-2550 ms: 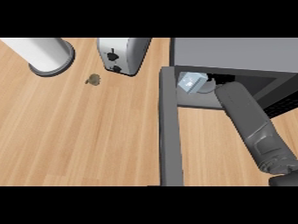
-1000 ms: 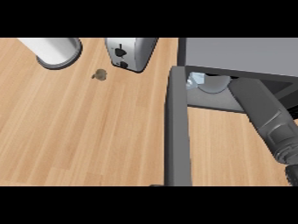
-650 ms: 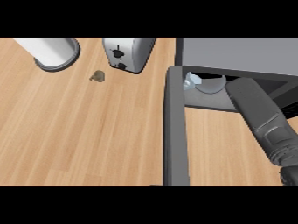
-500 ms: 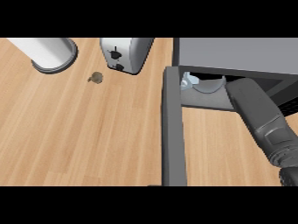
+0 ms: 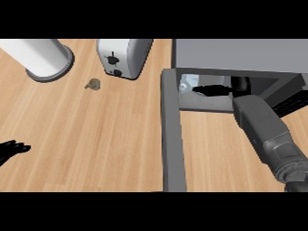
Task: Pick up the milk, place it into the microwave and close the microwave
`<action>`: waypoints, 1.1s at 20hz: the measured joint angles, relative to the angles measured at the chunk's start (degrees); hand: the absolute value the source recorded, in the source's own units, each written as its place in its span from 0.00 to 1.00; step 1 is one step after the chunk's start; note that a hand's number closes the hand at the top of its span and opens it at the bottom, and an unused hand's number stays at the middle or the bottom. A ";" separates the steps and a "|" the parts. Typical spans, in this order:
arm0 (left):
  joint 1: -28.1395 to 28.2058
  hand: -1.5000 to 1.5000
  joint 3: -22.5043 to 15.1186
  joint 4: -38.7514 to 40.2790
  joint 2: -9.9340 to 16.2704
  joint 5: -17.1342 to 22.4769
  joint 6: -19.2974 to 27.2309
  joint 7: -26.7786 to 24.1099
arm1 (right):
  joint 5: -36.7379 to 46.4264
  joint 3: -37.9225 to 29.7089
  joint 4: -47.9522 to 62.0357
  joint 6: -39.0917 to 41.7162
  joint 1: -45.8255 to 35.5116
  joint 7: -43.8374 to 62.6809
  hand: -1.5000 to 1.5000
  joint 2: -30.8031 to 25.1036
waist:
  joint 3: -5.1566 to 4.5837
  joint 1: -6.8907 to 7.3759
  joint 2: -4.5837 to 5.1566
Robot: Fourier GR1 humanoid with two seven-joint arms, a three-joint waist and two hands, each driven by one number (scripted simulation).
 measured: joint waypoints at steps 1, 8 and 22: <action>-0.38 1.00 -0.29 0.20 0.23 0.33 0.01 0.32 | -0.56 -0.43 0.03 2.02 0.30 -0.07 0.00 -0.17 | -0.01 -0.26 -0.13; 0.14 1.00 -6.97 -1.45 -0.61 -0.96 2.73 2.77 | -3.25 -1.62 -1.20 11.99 6.26 -3.59 0.00 2.29 | -0.13 -2.13 -1.09; -2.63 1.00 -21.69 0.89 -1.00 -11.71 8.53 2.27 | -4.36 3.68 -18.36 18.15 27.46 -5.27 0.00 5.49 | -0.30 -4.97 -2.14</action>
